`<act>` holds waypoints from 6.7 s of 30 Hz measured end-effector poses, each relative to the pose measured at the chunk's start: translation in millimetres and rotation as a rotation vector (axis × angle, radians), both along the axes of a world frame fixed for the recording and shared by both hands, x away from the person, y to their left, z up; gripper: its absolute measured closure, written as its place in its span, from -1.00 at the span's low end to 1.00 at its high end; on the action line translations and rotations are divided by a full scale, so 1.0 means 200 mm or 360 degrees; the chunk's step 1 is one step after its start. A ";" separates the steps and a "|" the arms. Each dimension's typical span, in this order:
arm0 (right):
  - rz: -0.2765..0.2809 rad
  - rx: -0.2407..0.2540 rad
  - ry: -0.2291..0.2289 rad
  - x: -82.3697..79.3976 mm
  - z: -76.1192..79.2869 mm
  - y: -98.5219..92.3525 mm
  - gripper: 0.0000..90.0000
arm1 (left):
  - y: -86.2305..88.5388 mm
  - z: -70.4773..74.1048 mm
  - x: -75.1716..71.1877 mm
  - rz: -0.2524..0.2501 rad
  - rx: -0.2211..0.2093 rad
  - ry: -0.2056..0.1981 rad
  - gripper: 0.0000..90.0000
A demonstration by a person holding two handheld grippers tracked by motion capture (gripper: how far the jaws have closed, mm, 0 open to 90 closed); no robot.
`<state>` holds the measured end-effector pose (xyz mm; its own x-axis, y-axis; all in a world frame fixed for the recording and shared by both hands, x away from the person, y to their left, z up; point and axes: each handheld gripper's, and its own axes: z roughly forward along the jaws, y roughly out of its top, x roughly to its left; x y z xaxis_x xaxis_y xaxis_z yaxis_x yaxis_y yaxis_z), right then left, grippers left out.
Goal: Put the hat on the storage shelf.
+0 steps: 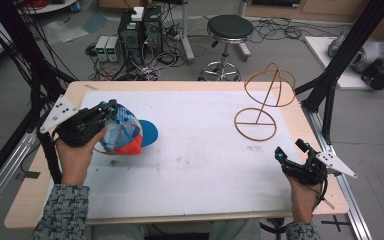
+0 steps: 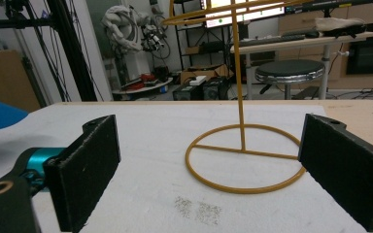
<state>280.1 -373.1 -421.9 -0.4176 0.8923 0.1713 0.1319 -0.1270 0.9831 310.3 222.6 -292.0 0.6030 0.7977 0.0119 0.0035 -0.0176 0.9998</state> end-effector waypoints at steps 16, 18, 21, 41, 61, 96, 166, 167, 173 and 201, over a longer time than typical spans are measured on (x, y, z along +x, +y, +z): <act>0.0014 0.0028 0.0005 0.01 0.00 0.00 -0.84 | -0.17 0.25 0.21 -0.0024 -0.0012 -0.0084 0.95; 0.0017 0.0040 0.0003 0.01 0.00 -0.01 -0.84 | -0.21 0.29 0.25 -0.0032 -0.0015 -0.0098 0.95; 0.0015 0.0046 0.0002 0.01 0.00 -0.01 -0.84 | -0.25 0.34 0.29 -0.0032 -0.0020 -0.0115 0.95; 0.0027 0.0057 0.0006 0.02 -0.01 -0.02 -0.84 | -0.57 0.60 0.55 -0.0136 -0.0084 -0.0207 0.95; 0.0072 0.0020 0.0040 -0.10 -0.03 -0.07 -0.84 | -0.99 0.81 0.70 -0.0287 -0.0128 -0.0285 0.95; 0.0035 0.0043 0.0049 -0.20 -0.05 -0.17 -0.84 | -1.55 0.92 0.75 -0.0535 -0.0190 -0.0328 0.95; 0.0065 0.0037 0.0096 -0.18 -0.06 -0.16 -0.84 | -1.76 0.28 0.85 -0.0658 0.0279 0.0048 0.95; 0.0065 0.0038 0.0094 -0.18 -0.06 -0.16 -0.84 | -1.76 0.26 0.86 -0.0660 0.0263 0.0060 0.95; 0.0067 0.0035 0.0087 -0.18 -0.06 -0.17 -0.84 | -1.78 0.22 0.86 -0.0672 0.0251 0.0074 0.95; 0.0064 0.0046 0.0093 -0.18 -0.06 -0.17 -0.84 | -1.78 0.12 0.89 -0.0711 0.0118 0.0108 0.82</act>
